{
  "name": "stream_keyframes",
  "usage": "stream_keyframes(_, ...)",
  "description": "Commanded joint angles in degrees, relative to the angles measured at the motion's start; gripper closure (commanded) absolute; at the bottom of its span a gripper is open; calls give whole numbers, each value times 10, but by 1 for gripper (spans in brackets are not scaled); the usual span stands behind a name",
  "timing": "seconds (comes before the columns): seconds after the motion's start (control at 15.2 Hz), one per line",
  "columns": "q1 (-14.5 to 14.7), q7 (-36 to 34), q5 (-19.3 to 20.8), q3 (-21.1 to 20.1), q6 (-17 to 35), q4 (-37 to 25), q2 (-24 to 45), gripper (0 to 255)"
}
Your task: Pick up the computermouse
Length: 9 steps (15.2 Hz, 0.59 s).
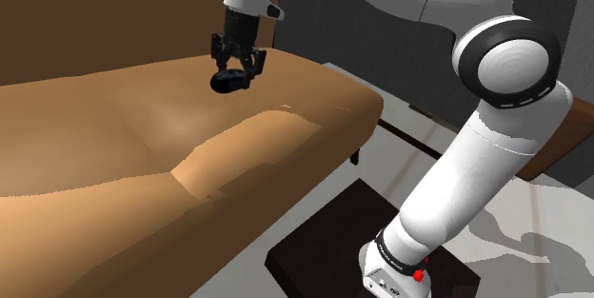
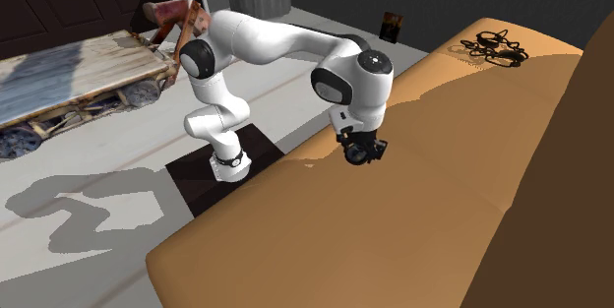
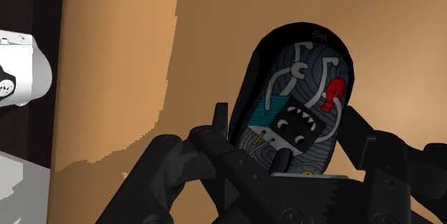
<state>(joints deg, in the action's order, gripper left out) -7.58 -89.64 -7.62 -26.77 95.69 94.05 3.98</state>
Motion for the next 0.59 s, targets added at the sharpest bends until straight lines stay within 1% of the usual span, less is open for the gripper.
stream_keyframes(0.0,1,-3,2,0,-18,-22,5,255)
stream_keyframes(0.4,3,-13,7,-2,-66,-80,15,255)
stream_keyframes(0.53,3,-13,7,-2,-67,-82,15,255)
